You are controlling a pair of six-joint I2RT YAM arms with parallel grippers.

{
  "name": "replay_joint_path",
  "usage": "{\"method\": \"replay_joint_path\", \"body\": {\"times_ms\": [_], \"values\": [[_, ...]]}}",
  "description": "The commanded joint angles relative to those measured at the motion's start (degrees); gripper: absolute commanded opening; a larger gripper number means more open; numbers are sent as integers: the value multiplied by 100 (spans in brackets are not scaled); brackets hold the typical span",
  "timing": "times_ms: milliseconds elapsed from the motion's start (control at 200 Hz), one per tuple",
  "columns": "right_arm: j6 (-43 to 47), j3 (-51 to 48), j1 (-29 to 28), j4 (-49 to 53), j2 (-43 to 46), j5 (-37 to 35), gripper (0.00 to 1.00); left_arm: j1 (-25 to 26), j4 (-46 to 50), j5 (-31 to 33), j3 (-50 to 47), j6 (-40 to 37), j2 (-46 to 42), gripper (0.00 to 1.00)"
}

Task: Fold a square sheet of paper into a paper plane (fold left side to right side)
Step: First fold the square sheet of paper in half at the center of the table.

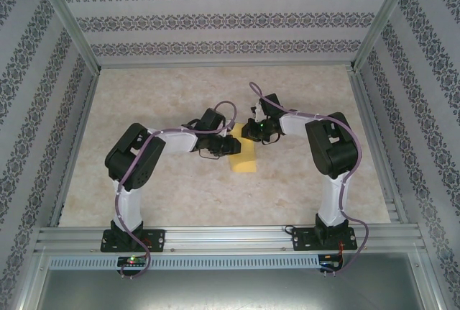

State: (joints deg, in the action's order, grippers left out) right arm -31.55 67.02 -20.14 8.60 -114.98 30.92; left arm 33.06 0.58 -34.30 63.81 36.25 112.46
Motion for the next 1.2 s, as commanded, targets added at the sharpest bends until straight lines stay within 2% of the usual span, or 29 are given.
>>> {"method": "replay_joint_path", "body": {"times_ms": [0, 320, 754, 1194], "values": [[80, 4, -34, 478, -174, -394, 10, 100, -58, -78, -121, -87, -199, 29], [108, 47, -58, 571, -163, -442, 10, 147, 50, -15, -69, -193, 53, 29], [178, 126, -34, 763, -164, -560, 10, 589, 584, 90, -517, -595, -362, 24], [206, 162, -34, 830, -150, -580, 10, 926, -85, -59, -1318, -86, -933, 24]]}}
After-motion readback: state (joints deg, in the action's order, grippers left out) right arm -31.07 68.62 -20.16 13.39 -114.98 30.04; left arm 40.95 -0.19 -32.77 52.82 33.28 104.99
